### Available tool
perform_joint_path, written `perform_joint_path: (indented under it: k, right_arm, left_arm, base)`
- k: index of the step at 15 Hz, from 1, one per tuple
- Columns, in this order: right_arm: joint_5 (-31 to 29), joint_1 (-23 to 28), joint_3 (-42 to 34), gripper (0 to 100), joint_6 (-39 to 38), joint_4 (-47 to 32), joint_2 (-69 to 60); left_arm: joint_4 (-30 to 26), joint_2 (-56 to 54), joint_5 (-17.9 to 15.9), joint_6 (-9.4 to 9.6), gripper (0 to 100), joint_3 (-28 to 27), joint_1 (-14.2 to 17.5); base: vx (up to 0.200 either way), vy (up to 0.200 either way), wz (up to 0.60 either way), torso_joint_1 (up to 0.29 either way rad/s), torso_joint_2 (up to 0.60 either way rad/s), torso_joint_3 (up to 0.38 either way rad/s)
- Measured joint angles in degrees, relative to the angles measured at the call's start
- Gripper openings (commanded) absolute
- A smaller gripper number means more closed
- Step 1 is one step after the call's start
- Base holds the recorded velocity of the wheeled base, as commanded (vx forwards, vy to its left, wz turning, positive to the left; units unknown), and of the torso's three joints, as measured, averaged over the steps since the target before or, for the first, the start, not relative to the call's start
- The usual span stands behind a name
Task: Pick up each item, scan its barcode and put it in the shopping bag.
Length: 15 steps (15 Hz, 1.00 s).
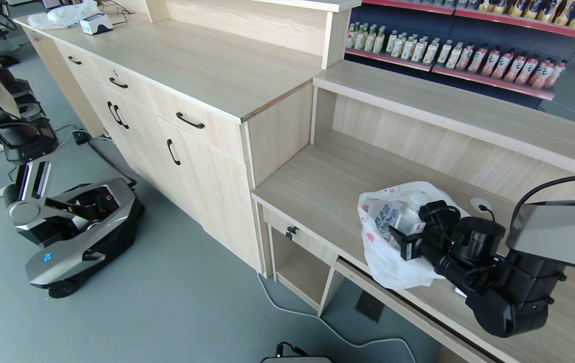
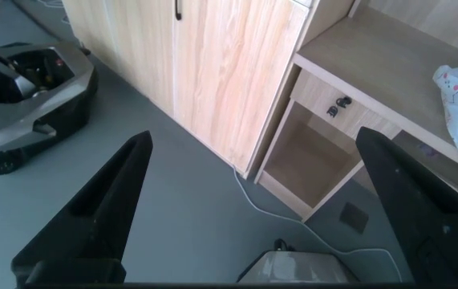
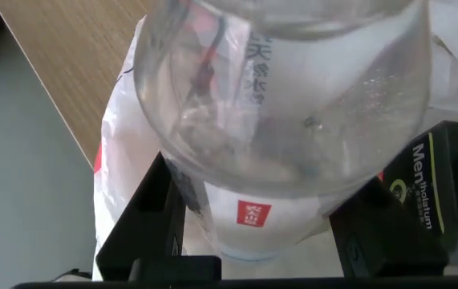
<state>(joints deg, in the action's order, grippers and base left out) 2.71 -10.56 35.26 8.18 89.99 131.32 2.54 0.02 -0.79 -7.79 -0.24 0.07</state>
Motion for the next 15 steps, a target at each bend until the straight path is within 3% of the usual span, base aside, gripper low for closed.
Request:
perform_joint_path:
  k: [8,9,15]
  right_arm:
    - [0.0,0.9,0.4,0,-0.1,0.4,2.5]
    - [0.0,0.9,0.4,100,-0.1,0.3,2.5]
    - [0.0,0.8,-0.7,100,-1.3,-0.2,0.3]
  left_arm:
    - [0.0,0.0,0.0,0.0,100,0.0,0.0]
    - [0.0,0.0,0.0,0.0,100,0.0,0.0]
    - [0.0,0.0,0.0,0.0,100,0.0,0.0]
  base:
    - [0.0,0.0,0.0,0.0,0.0,0.0]
    - [0.0,0.0,0.0,0.0,0.0,0.0]
    - [0.0,0.0,0.0,0.0,0.0,0.0]
